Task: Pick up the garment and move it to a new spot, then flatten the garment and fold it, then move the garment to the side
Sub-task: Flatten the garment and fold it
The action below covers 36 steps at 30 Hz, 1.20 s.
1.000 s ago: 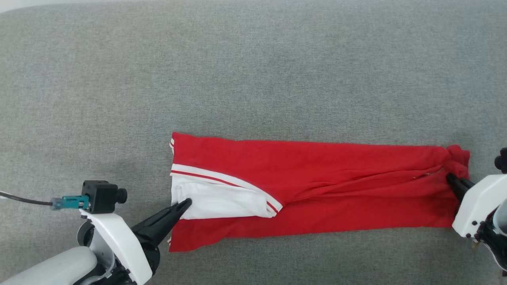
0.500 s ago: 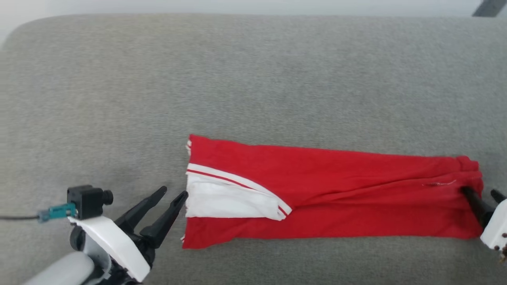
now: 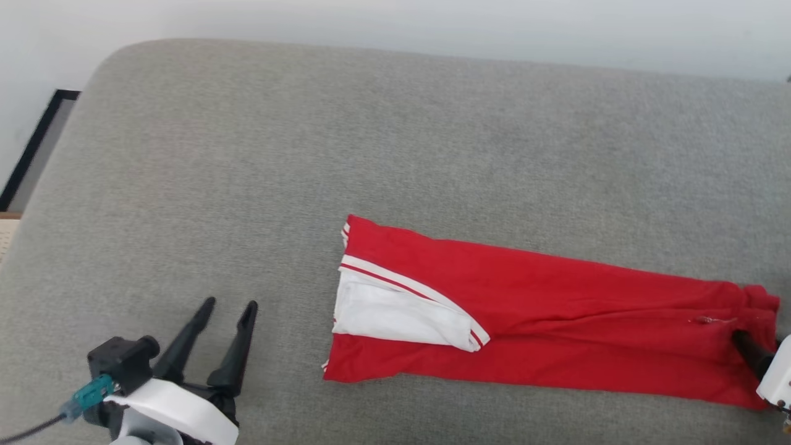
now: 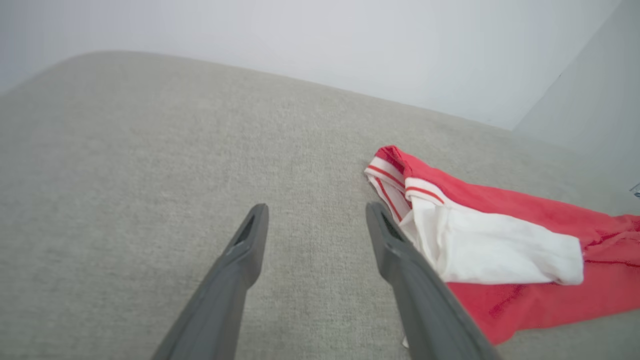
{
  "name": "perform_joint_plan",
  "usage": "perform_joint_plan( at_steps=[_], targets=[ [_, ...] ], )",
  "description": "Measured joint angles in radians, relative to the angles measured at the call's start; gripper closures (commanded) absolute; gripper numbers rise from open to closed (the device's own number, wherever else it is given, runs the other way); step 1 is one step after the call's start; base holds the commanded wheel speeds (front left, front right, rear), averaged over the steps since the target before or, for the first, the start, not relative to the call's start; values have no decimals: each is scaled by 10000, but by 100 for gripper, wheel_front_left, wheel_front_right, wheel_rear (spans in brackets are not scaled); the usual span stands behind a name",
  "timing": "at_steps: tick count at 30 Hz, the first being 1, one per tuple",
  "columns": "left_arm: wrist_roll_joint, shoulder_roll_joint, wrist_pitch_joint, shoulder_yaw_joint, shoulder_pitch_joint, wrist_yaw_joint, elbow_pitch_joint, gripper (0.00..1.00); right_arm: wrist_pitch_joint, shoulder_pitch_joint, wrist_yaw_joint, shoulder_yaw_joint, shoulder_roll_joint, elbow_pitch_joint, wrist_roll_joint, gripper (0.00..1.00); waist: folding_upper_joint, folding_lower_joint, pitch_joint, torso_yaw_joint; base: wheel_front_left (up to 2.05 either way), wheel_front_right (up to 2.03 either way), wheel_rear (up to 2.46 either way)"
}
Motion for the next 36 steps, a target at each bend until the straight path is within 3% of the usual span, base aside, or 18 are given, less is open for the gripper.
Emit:
perform_joint_plan(
  at_steps=[3, 5, 7, 8, 9, 21, 29, 36],
  targets=[
    [1848, -635, -2, 1204, 446, 0, -648, 0, 105, -8, -8, 4, -40, 278, 35, 0, 0, 0, -161, 162, 0, 0, 0],
    [2326, -936, -2, 1574, 633, 0, -924, 0, 142, -25, -8, -8, -58, 382, 42, 0, 0, 0, -203, 202, 0, 0, 0],
    [2736, -1127, -2, 1779, 802, 0, -1106, 0, 188, -85, -6, -50, -56, 504, 42, 56, 0, 0, -217, 216, 0, 0, 0],
    [2809, -1193, -2, 1837, 856, 0, -1156, 0, 213, -114, -6, -52, -54, 546, 38, 73, 0, 0, -217, 214, 0, 0, 0],
    [2857, -1239, -2, 1875, 908, 0, -1189, 0, 211, -124, -6, -82, -44, 573, 33, 100, 0, 0, -214, 208, 0, 0, 0],
    [2863, -1312, -2, 1889, 953, 0, -1726, 0, -334, -474, 42, -803, 109, 539, 31, 100, 0, 0, -94, -116, 0, 0, 0],
    [2815, -1204, -2, 1962, 955, 0, -2171, 0, -642, -422, 17, -2518, -640, -25, -337, 100, 0, -1, 104, -492, 0, 0, 0],
    [2650, -1060, -2, 1910, 953, 0, -2140, 0, -729, -477, 10, -4360, -1415, -397, -1473, 100, 0, 0, 156, -788, 0, 0, 0]
  ],
)
